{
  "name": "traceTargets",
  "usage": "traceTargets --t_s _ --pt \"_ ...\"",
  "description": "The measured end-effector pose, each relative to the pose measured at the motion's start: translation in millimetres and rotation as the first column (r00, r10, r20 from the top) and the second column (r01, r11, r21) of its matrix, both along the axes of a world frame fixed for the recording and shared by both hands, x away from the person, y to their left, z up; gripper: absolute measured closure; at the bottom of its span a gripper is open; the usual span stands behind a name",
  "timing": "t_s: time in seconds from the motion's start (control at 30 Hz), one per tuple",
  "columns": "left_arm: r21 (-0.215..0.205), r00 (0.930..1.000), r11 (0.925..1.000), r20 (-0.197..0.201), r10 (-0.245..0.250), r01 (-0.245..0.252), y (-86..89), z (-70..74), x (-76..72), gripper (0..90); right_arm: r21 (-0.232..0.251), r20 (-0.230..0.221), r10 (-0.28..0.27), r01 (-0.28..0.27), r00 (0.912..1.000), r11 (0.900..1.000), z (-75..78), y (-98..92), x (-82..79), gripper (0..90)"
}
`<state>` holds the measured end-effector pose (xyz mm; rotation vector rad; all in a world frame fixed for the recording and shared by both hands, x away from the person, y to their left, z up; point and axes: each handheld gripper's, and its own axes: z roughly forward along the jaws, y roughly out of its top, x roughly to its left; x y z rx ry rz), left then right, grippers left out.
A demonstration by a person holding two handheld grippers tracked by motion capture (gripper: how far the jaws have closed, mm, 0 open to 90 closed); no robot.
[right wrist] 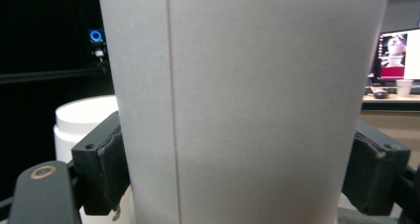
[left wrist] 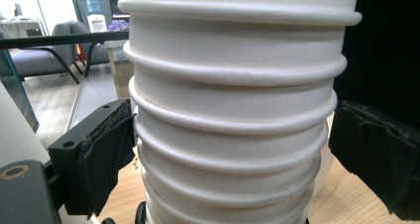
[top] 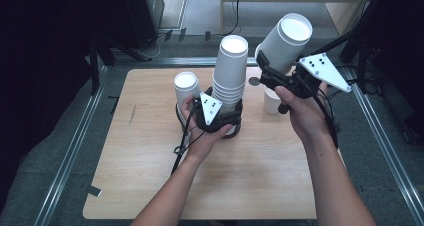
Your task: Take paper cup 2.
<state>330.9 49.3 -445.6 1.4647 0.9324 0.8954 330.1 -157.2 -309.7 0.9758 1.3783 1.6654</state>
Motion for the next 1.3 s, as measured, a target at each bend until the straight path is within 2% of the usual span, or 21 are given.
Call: traceTargets --t_s 0.4,0.5,0.6,0.8,0.9,1.13,1.2,1.27,1.3 --pt "0.006 0.9982 0.9982 -0.001 -0.06 0.06 4.2 1.9 -18.1 0.6 -0.03 -0.035 -0.025 0.024 0.9991 0.999 -36.6 -13.0 -9.3 14.5" --pt "0.004 0.9968 0.9968 0.004 -0.079 0.079 6.2 1.7 -24.8 0.6 -0.036 -0.039 -0.023 0.022 0.999 0.999 -42.4 -14.8 -10.7 14.5" --pt "0.006 0.9939 0.9939 -0.006 -0.11 0.11 9.7 1.0 -33.5 0.0 -0.057 -0.049 -0.026 0.023 0.9984 0.998 -54.9 -18.2 -13.7 14.4" --pt "0.024 0.9905 0.9902 -0.014 -0.137 0.137 15.9 1.2 -45.9 0.0 -0.07 -0.067 -0.033 0.029 0.9972 0.997 -72.4 -23.3 -18.3 14.3" --pt "0.019 0.9897 0.9897 -0.019 -0.142 0.142 20.1 1.5 -49.5 0.0 -0.076 -0.07 -0.033 0.028 0.997 0.997 -78.1 -24.5 -20.5 14.3" --pt "0.015 0.9857 0.9866 -0.048 -0.162 0.163 33.6 -2.5 -63.0 0.0 -0.131 -0.06 -0.037 0.029 0.9975 0.991 -97.5 -22.1 -31.9 14.2" --pt "0.012 0.981 0.9834 -0.073 -0.18 0.181 36.8 -3.1 -66.6 0.0 -0.138 -0.058 -0.037 0.029 0.9976 0.99 -99.3 -21.1 -33.5 14.1" --pt "0.018 0.9782 0.981 -0.08 -0.191 0.193 42.4 -2.1 -73.1 0.0 -0.182 -0.044 -0.041 0.032 0.9982 0.983 -105.5 -17.3 -38.3 14.1" --pt "0.018 0.9782 0.981 -0.08 -0.191 0.193 42.4 -2.1 -73.1 0.0 -0.182 -0.044 -0.041 0.032 0.9982 0.983 -105.5 -17.3 -38.3 14.1"
